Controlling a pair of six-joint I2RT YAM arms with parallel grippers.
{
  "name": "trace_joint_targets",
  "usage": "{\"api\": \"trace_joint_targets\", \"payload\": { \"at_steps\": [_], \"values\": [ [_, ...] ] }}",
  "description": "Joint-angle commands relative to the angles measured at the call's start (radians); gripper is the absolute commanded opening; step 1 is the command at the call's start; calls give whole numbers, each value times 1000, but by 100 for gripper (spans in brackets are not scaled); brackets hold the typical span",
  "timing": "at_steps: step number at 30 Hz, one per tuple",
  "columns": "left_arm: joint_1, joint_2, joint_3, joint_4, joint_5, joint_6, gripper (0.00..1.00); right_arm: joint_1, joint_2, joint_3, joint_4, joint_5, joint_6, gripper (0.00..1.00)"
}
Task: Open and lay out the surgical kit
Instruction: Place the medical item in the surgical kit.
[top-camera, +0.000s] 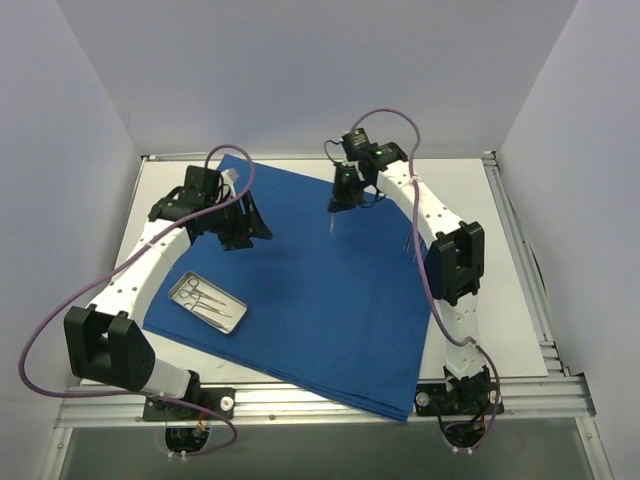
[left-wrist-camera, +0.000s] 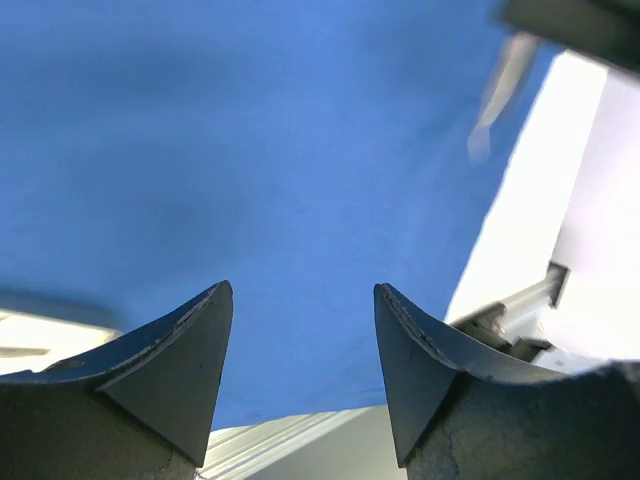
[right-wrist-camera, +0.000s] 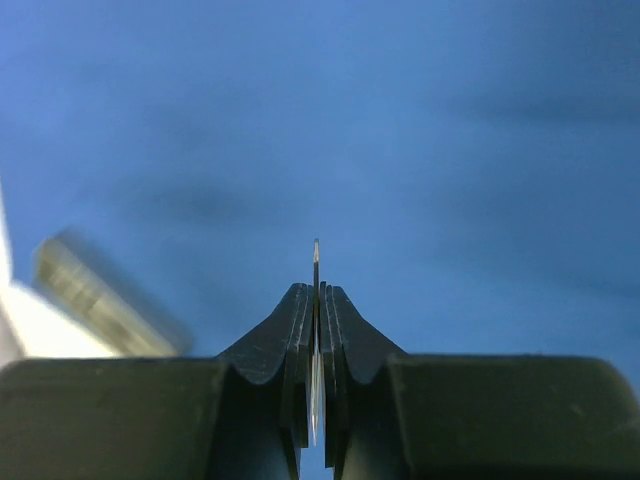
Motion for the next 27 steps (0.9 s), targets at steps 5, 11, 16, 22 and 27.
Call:
{"api": "trace_joint_targets", "payload": {
  "at_steps": [5,11,16,22,27],
  "values": [
    [86,-53,-31,-33,-16,75,66,-167,-19,-128,-44,206,-14,0],
    [113,-7,5,-38,19,80,66,-225,-3,-218,-32,254,3,0],
    [122,26,27,-46,39,92,66,-267,-2,-266,-1,290,12,0],
    [125,56,44,-47,62,97,65,-302,37,-268,4,330,-1,0],
    [129,73,50,-44,68,97,65,-317,53,-283,20,340,-18,0]
  ]
}}
